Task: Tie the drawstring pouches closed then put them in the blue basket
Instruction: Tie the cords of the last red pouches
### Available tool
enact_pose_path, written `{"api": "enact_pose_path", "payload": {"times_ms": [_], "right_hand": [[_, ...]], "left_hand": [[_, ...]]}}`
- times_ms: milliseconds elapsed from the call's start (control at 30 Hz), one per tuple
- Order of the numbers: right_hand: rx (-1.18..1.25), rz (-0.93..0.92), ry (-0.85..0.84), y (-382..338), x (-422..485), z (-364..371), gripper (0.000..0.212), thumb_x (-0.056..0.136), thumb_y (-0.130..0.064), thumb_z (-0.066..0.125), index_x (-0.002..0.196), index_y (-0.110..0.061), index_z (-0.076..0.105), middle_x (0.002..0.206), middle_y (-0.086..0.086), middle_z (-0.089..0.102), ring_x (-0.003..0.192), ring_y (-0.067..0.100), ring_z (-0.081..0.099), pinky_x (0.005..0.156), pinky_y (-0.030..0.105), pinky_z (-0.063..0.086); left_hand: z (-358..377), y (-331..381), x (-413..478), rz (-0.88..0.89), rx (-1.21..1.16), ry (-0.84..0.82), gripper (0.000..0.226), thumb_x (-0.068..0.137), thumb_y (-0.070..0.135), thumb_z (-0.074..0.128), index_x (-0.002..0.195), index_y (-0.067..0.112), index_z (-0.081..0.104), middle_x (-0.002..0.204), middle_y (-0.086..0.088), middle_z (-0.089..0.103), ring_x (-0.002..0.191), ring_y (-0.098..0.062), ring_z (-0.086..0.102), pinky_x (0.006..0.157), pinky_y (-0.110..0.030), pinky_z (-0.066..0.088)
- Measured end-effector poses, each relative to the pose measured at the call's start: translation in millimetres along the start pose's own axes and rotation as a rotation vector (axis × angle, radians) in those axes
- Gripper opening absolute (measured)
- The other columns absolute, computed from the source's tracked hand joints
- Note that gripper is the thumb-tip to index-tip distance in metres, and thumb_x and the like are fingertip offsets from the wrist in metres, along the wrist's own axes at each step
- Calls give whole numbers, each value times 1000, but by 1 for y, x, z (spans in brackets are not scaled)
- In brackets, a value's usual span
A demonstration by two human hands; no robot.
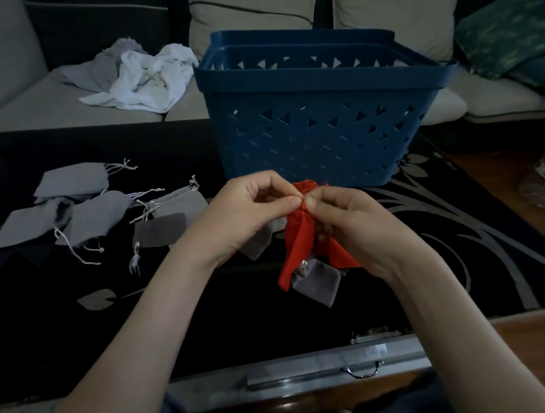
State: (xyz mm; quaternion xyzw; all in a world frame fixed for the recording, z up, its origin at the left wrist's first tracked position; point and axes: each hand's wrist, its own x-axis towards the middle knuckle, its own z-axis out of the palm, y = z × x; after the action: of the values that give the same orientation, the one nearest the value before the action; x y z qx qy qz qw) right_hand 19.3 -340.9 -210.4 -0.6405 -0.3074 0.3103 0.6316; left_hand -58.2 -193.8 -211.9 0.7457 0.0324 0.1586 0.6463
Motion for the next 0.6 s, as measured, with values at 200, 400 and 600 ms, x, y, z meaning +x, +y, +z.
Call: {"api": "enact_pose_path", "payload": {"times_ms": [200, 400, 600], "right_hand": [[-146, -40, 33, 1, 4, 1, 17, 93, -8, 55, 77, -12, 60, 62, -7, 54, 56, 1, 47, 56, 12, 38], [-532, -146, 124, 1, 9, 4, 8, 88, -13, 64, 80, -12, 62, 63, -10, 55, 57, -3, 48, 60, 10, 39], [-729, -237, 209, 7, 9, 10, 5, 87, -16, 64, 82, -14, 63, 71, -7, 60, 69, 1, 53, 65, 11, 40]], "left_hand": [[-3, -5, -1, 34, 222, 72, 14, 81, 12, 72, 76, 25, 71, 84, -2, 72, 80, -12, 64, 79, -30, 50], [-4, -5, -2, -122, 63, 98, 20, 82, 6, 69, 69, 21, 72, 91, -26, 68, 79, -22, 60, 81, -37, 49], [-9, -11, 1, -97, 334, 104, 17, 81, 15, 72, 71, 28, 70, 74, -1, 71, 72, -9, 64, 76, -33, 51]]}}
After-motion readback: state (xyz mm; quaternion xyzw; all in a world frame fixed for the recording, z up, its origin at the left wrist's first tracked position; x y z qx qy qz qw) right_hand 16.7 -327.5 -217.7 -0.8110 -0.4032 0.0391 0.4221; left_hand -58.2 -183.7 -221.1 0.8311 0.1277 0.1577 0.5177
